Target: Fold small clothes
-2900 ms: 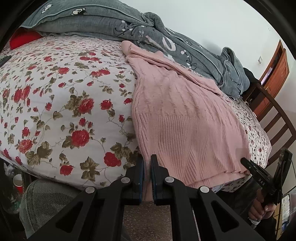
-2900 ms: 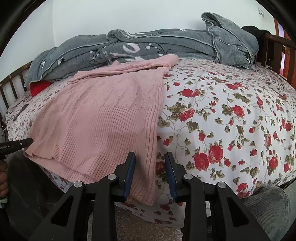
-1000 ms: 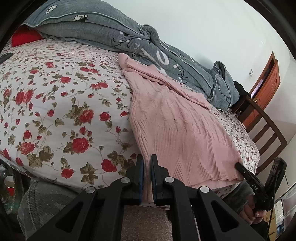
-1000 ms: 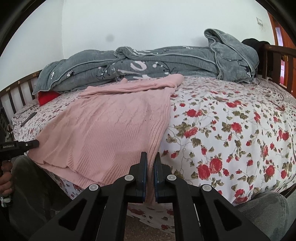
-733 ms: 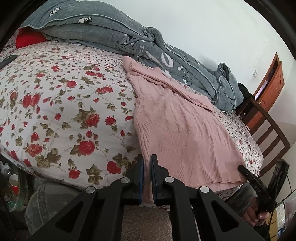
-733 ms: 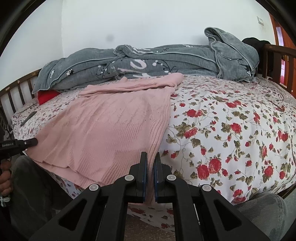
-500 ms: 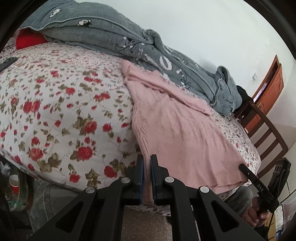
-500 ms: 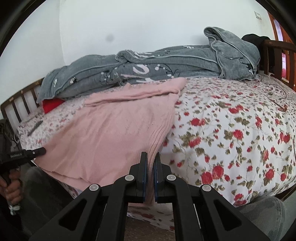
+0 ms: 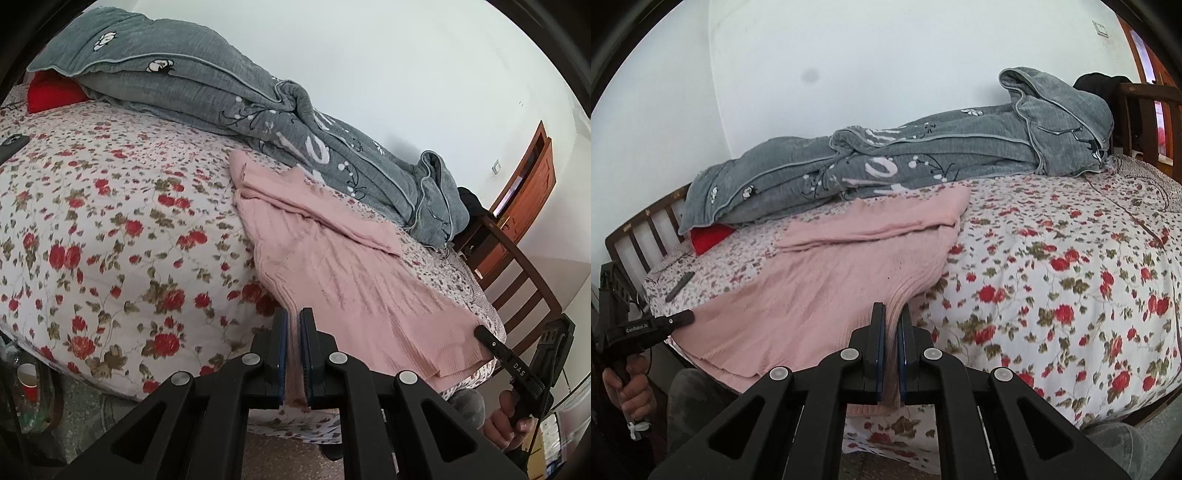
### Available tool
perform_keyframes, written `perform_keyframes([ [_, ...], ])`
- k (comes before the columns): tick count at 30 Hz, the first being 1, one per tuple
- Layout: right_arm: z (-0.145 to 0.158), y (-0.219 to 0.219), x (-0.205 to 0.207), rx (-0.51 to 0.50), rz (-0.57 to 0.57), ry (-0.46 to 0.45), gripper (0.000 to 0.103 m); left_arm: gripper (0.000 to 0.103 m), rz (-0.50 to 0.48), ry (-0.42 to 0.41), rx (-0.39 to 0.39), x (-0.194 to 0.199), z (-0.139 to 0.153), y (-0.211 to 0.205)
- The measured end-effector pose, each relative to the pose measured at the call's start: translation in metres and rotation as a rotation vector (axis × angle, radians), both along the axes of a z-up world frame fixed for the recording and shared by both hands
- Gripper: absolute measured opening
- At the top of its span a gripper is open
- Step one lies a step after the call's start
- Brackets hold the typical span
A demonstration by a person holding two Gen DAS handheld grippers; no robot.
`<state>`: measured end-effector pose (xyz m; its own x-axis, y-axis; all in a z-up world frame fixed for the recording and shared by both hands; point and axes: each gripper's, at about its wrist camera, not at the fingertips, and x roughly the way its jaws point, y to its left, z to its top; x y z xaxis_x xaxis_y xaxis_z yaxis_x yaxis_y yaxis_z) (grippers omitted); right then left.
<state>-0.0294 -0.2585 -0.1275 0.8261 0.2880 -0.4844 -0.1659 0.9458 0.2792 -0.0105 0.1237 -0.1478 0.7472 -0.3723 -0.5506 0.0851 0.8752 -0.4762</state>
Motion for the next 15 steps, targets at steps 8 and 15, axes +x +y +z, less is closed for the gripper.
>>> perform_keyframes([
  [8,0.025,-0.002,0.021,0.021,0.01,-0.002,0.005,0.007,0.001,0.006,-0.108,0.02,0.026,0.007],
  [15,0.055,-0.006,0.062,0.059,0.012,-0.014,0.005,0.007,0.032,-0.04,-0.096,0.065,0.061,0.008],
])
